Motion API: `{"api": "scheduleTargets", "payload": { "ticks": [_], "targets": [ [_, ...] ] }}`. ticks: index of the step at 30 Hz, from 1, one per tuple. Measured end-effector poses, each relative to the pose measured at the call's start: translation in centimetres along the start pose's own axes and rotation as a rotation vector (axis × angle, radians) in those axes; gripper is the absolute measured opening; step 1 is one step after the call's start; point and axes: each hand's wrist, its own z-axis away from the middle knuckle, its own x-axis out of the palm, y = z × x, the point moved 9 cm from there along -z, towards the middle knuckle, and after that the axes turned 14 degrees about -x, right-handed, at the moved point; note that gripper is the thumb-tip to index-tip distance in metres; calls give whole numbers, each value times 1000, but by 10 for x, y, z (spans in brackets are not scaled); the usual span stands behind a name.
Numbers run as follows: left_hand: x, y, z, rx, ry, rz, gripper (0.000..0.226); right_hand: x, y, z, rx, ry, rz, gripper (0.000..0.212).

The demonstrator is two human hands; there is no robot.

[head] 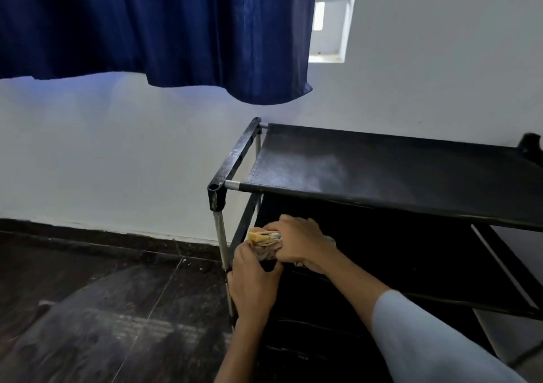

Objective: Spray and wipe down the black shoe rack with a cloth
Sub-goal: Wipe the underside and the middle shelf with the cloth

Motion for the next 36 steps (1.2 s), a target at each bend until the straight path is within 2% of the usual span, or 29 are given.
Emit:
{"api": "scheduleTargets", "payload": {
  "ticks": [2, 4, 8, 12, 15, 17, 19, 21, 24, 25, 27, 29, 31, 33, 36],
  "targets": [
    [5, 1, -1, 36, 26, -93, 60, 5, -2, -6, -69, -79, -3, 58],
    [7, 2, 1, 80, 43, -153, 64, 9, 1, 3, -137, -115, -34, 47],
    [11, 10, 3, 123, 34, -348, 81, 10, 29, 34, -138, -146, -24, 44],
    [20, 22, -6, 177, -144, -440, 93, 2, 46, 41, -60, -126, -32, 31],
    [31, 18, -21, 138, -336, -385, 97, -7, 39, 19, -24, -14, -3, 38],
    [33, 18, -27, 134, -394, -336, 97, -9, 29, -2, -23, 68, -4, 46],
    [34, 17, -30, 114, -423, -250, 107, -10, 18, -18, -36, 116, -46, 46],
    [36, 9, -33, 60, -439, -165, 124, -5, 7, -22, -80, 82, -57, 50],
    [42, -7, -38, -79, -458, -35, 149, 7, 9, 1, -133, -57, -117, 59],
    [40, -2, -33, -96, -495, -25, 150, 7, 12, 13, -156, -85, -130, 60],
    [36, 6, -25, -61, -519, -95, 141, 3, 22, 36, -180, -137, -142, 40],
    [37, 6, -29, -19, -493, -109, 138, -5, 45, 55, -124, -180, -126, 21],
    [40, 0, -34, -34, -491, -88, 142, -10, 75, 65, -26, -168, -94, 21],
    [39, -3, -38, -55, -483, -64, 145, -16, 96, 61, 73, -75, -74, 23],
    [36, 0, -38, -40, -473, 0, 149, -17, 89, 35, 125, 57, -54, 26]
  ]
}}
